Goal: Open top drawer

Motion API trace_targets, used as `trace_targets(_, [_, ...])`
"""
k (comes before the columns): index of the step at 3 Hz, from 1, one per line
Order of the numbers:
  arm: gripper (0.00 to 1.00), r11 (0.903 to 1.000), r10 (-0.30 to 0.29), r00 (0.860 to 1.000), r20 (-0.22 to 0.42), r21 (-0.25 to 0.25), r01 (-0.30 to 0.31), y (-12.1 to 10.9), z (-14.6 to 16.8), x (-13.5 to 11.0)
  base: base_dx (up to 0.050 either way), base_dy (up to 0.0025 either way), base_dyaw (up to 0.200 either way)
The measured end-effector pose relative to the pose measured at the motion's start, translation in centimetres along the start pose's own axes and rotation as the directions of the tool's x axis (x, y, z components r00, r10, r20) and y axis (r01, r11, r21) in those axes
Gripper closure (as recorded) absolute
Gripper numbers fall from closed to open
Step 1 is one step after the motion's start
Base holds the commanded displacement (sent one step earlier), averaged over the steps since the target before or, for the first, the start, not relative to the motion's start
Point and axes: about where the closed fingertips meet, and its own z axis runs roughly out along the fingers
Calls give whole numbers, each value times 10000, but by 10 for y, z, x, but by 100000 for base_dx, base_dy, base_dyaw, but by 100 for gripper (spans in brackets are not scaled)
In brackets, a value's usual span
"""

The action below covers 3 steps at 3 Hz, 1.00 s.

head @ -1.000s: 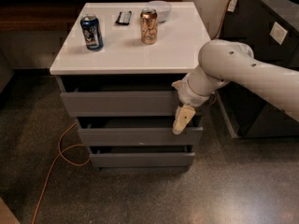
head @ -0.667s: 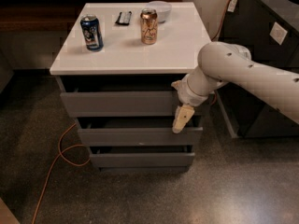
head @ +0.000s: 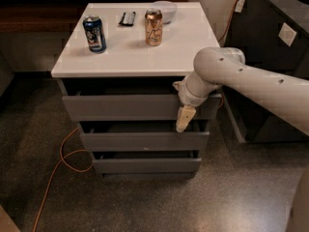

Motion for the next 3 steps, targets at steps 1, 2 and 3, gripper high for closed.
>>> trace_targets(1, [0, 9989, -438, 9983, -397, 140, 443, -13, 15, 4, 0, 0, 0])
trace_targets(2, [0, 9963, -787, 9951, -596, 310, 806, -22, 30, 4, 0, 0, 0])
trace_targets(3, [13, 9946, -899, 9947, -498, 478, 923, -32, 41, 4, 0, 0, 0])
